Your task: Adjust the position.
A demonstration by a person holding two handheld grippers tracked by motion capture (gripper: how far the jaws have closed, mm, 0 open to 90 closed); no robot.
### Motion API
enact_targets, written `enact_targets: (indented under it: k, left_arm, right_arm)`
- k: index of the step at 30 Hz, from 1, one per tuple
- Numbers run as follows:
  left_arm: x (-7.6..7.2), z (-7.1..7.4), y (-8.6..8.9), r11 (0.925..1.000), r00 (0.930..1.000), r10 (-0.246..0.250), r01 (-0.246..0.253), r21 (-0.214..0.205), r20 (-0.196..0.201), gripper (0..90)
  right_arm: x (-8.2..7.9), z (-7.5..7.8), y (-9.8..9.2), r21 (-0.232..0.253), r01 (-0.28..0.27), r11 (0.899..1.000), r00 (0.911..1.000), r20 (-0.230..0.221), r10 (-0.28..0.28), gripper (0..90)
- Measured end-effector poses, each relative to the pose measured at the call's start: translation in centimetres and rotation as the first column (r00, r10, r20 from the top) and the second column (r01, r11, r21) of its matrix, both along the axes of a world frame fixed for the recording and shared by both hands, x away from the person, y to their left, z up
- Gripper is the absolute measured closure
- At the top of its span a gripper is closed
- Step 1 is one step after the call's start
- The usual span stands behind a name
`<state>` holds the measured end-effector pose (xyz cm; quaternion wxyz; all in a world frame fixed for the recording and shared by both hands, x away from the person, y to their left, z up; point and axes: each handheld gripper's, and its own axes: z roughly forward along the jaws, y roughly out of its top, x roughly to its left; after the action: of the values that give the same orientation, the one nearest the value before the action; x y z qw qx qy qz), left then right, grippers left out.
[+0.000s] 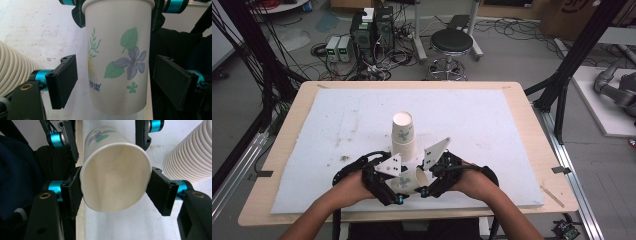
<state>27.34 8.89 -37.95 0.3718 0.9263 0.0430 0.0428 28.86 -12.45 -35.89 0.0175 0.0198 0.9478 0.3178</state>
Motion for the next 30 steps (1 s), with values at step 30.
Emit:
enact_targets:
  k: [30]
  left_arm:
    - [0.2,-0.8,-1.2,0.9991,0.9989,-0.028,0.029,0.03,-0.037,33.6]
  right_arm:
    - [-0.3,-0.3,0.8,-0.011,-0.018,1.0,0.9998,0.004,0.018,27.7]
